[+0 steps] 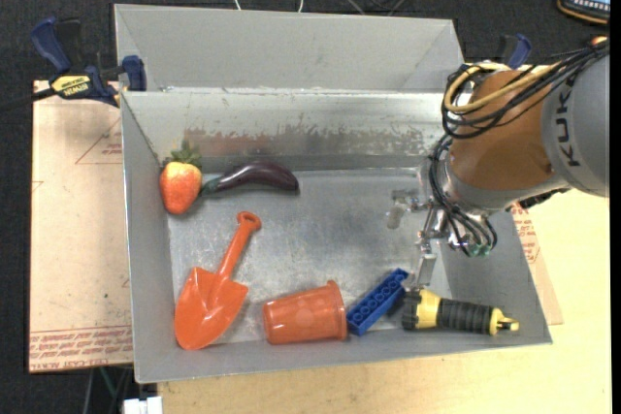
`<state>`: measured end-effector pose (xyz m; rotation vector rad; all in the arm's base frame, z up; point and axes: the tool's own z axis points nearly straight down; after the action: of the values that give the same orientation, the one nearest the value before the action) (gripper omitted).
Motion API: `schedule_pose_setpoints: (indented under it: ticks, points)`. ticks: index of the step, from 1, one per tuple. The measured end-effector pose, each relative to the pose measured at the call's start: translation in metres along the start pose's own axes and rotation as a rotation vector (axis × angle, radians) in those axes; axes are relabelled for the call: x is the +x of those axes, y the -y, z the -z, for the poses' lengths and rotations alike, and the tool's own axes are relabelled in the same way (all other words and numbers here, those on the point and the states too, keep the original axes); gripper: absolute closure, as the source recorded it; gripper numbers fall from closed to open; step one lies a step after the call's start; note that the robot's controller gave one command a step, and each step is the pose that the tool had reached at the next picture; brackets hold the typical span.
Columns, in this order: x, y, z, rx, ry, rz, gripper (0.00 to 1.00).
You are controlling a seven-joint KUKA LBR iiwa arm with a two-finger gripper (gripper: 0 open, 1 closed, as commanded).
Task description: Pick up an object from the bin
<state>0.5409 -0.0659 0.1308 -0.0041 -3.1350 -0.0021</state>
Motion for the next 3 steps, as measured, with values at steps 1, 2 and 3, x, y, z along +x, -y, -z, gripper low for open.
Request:
schedule_pose_setpoints:
  ticks: [1, 2, 3]
  points:
    - [-0.002, 0.0, 0.004, 0.001, 0.007, 0.003, 0.0]
    - [0.04, -0.052, -0.06, -0.001, 0.013, 0.333, 0.0]
    - [0.034, -0.054, -0.008, 0.002, 0.011, 0.429, 0.0]
